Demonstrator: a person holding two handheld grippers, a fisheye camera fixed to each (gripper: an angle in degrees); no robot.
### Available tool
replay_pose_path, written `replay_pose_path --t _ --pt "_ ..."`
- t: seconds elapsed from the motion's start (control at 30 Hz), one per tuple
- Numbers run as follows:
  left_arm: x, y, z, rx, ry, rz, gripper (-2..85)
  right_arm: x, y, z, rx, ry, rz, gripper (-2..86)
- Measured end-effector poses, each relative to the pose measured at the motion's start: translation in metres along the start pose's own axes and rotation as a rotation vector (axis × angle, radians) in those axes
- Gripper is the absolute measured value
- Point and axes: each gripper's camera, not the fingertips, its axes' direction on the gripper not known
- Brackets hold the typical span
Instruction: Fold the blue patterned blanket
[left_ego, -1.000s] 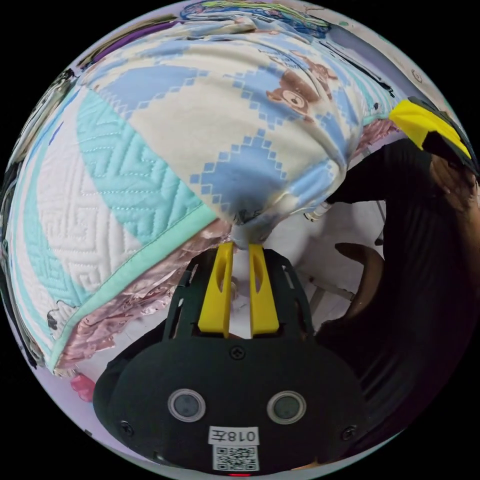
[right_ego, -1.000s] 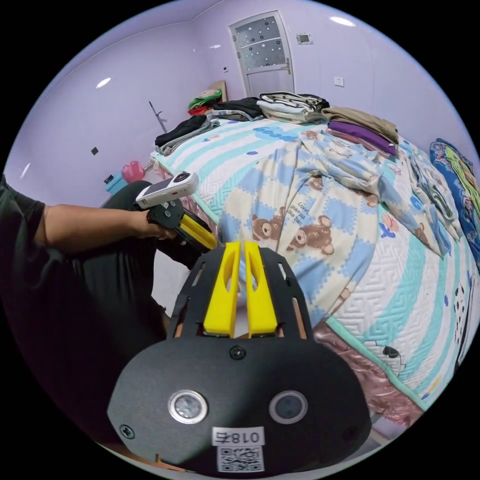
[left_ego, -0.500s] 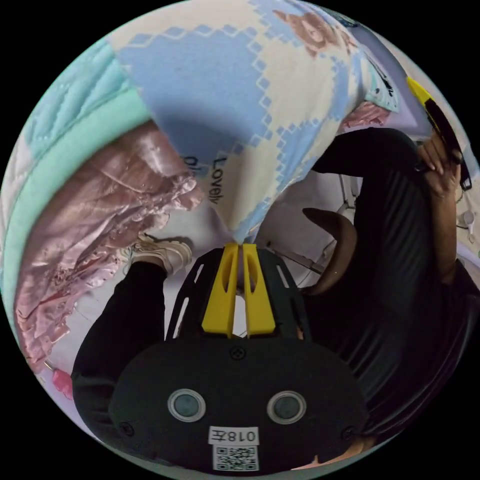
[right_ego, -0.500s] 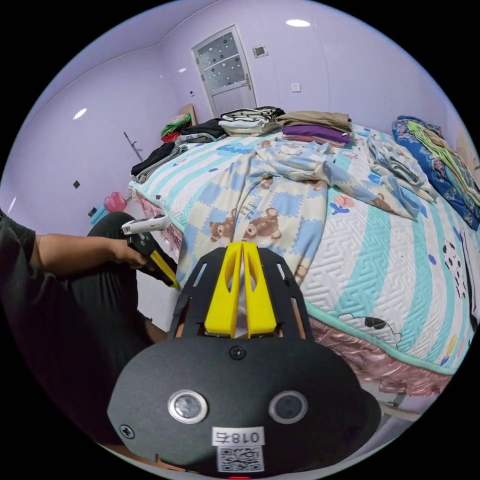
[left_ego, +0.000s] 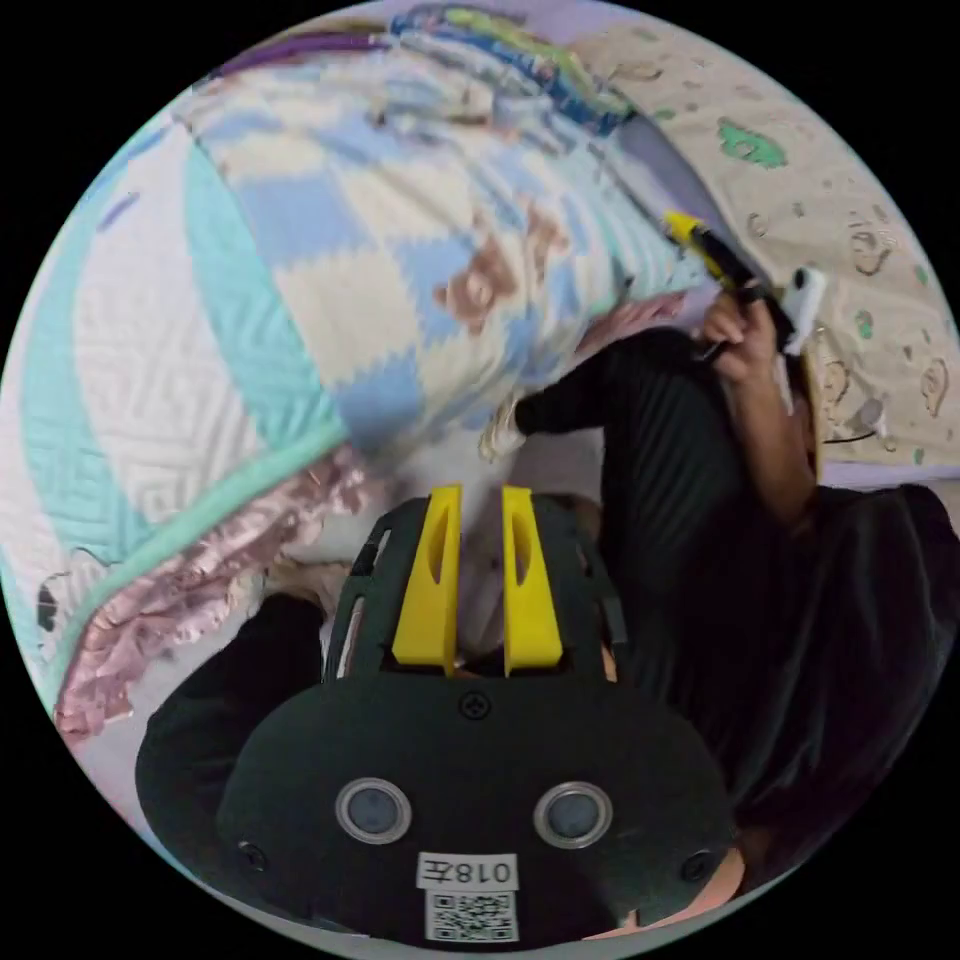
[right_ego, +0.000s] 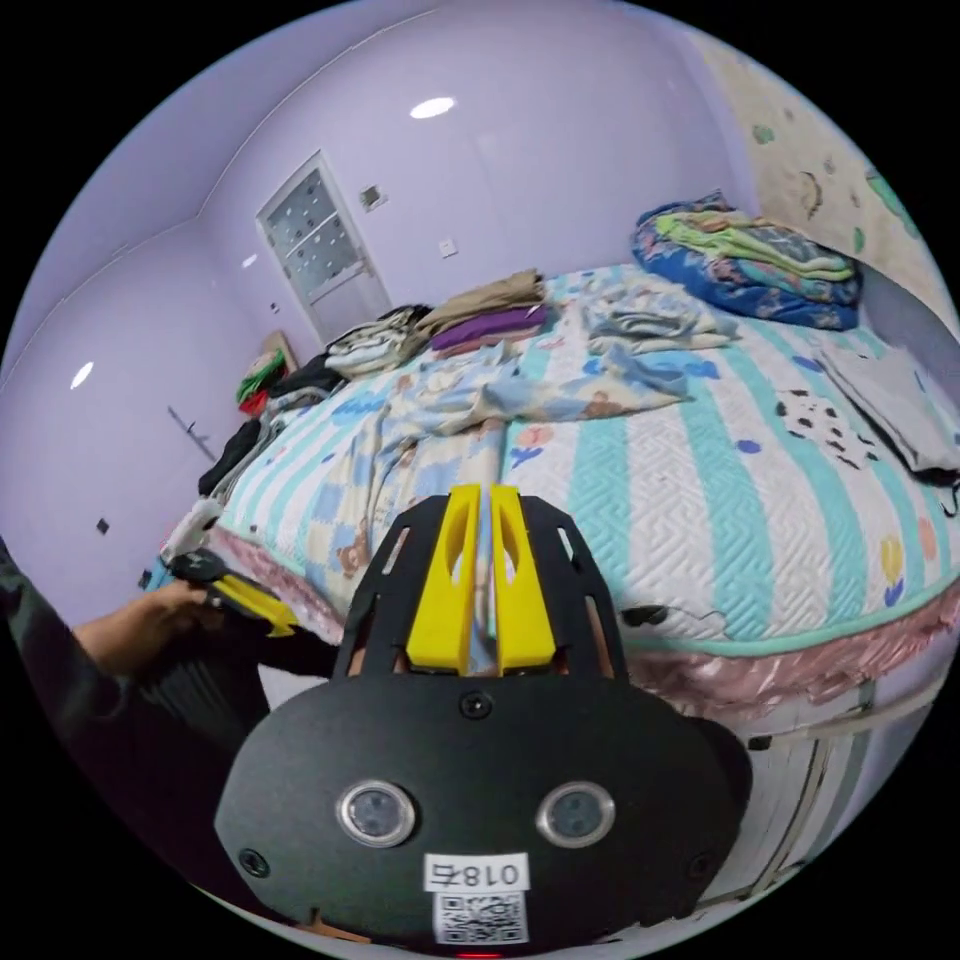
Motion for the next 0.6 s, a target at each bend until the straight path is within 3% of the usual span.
replay_pose_path --t 0.13,0.27,0.43,0.6 --pt "0.01 0.021 -0.069 0.322 0.021 0.102 5.5 0.019 -0.042 -0.005 0.039 0.122 0.005 5.4" --pt "0.009 0.029 -0.115 0.544 -0.142 0.099 5.1 0.034 -0.107 0.017 -0.015 0.21 -0.068 7.6" --pt "-0.018 0.005 -0.143 0.573 -0.437 0.024 5.4 0.04 -0.178 0.063 -0.11 0.329 -0.186 8.9" --pt "-0.036 -0.059 -0.173 0.589 -0.697 0.112 6.8 0.057 -0.237 0.111 -0.253 0.3 -0.212 11.1"
